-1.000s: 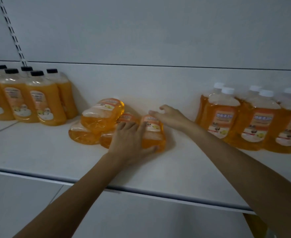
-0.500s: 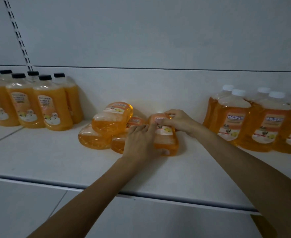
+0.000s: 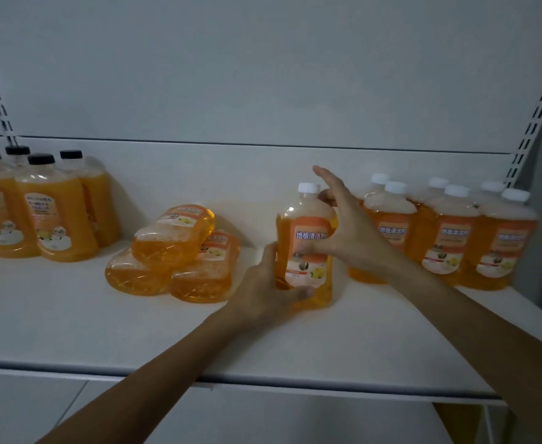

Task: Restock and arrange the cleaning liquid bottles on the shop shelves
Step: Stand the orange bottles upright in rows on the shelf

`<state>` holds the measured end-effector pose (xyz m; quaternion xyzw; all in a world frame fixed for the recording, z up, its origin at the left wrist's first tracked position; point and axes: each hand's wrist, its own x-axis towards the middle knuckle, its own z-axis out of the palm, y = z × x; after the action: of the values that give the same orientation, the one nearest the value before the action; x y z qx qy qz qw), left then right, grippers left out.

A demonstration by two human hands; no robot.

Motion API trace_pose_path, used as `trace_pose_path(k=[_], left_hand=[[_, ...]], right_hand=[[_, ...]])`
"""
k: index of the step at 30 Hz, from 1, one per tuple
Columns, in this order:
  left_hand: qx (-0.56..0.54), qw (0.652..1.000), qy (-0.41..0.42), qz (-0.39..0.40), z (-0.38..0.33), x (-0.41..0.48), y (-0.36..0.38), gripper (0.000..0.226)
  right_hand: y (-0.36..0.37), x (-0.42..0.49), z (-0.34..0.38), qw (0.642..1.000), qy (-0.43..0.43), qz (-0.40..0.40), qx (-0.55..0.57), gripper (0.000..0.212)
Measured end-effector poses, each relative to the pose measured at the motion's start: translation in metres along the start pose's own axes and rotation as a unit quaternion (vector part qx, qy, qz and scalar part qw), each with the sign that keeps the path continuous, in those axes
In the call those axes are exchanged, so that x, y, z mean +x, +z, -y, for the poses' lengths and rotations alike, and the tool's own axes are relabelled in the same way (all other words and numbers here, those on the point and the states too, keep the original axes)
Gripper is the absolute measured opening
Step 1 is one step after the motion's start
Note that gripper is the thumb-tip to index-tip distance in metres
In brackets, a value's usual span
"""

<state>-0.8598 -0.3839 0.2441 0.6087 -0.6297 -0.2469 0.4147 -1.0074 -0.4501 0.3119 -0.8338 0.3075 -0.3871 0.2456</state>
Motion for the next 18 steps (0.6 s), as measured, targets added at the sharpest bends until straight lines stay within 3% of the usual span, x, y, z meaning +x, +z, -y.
trace_pose_path(k=[5, 9, 18], left_hand=[[0.06, 0.998, 0.018, 0.017, 0.002, 0.003, 0.01, 0.066], [0.211, 0.977, 0.01, -0.011, 0.011, 0.006, 0.017, 0.071], [0.381, 0.923, 0.034, 0.032, 0.01, 0.001, 0.019, 0.059]], right_hand=[[-0.013, -0.017, 0.005, 0.989, -0.036, 0.005, -0.144, 0.096], [-0.011, -0.012, 0.006, 0.965, -0.032, -0.014, -0.259, 0.095], [-0.006, 0.03, -0.005, 0.935, -0.012, -0.006, -0.355, 0.083]])
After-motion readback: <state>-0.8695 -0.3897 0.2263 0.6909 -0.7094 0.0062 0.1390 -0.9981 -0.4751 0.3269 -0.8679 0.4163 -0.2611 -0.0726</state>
